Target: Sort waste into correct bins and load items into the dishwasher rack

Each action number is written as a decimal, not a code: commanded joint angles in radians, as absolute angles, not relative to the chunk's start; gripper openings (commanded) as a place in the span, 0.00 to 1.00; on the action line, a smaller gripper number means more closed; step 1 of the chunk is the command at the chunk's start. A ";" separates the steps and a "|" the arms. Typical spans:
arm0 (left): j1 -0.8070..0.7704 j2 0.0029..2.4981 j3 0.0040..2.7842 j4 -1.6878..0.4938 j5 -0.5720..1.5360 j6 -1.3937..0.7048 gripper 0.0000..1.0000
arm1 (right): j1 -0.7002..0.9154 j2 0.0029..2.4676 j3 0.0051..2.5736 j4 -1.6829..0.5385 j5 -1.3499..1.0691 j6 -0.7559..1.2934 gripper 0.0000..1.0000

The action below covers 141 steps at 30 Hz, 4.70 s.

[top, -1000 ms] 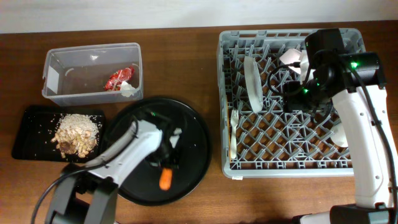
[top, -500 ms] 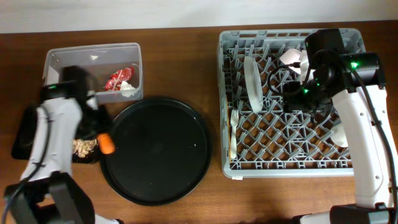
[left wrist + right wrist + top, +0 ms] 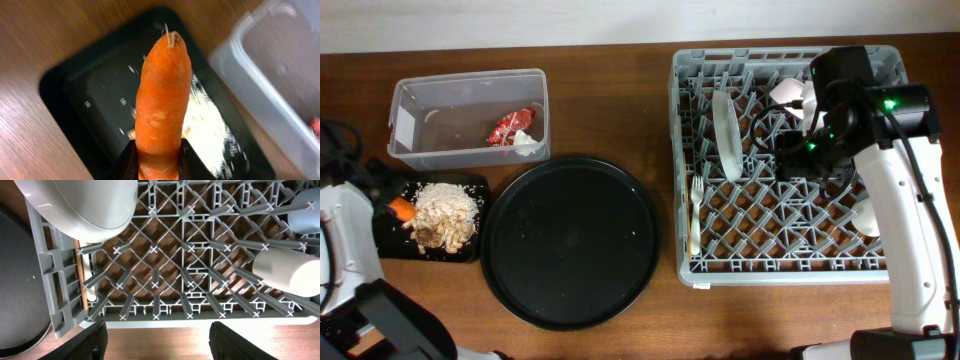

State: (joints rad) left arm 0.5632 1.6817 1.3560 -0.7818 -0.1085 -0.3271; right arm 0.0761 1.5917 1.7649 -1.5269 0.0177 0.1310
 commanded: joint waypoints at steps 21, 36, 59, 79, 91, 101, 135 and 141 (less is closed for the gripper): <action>0.657 1.892 1.371 -0.730 -0.207 -0.351 0.38 | 0.072 1.596 1.765 -1.530 0.012 0.132 0.68; 0.482 1.678 1.424 -0.753 0.024 -0.316 0.52 | 0.065 1.596 1.765 -1.456 -0.001 0.131 0.70; -0.047 1.386 1.231 -1.251 0.004 -0.167 0.80 | -0.086 1.362 1.560 -1.331 -0.250 -0.064 0.86; -0.047 0.693 0.735 -0.828 0.004 -0.249 0.99 | -0.086 0.748 1.019 -1.041 -0.146 -0.064 0.99; -0.047 0.693 0.735 -0.828 0.004 -0.249 0.99 | -0.078 0.764 1.019 -1.044 -0.146 -0.064 0.99; -0.047 0.693 0.735 -0.828 0.004 -0.249 0.99 | 0.093 0.442 0.801 -0.606 -0.118 -0.075 0.99; -0.047 0.693 0.735 -0.828 0.004 -0.249 0.99 | 0.171 0.004 0.006 -0.080 0.023 -0.071 0.99; -0.047 0.693 0.735 -0.828 0.004 -0.249 0.99 | 0.171 0.004 0.006 -0.080 0.023 -0.071 0.99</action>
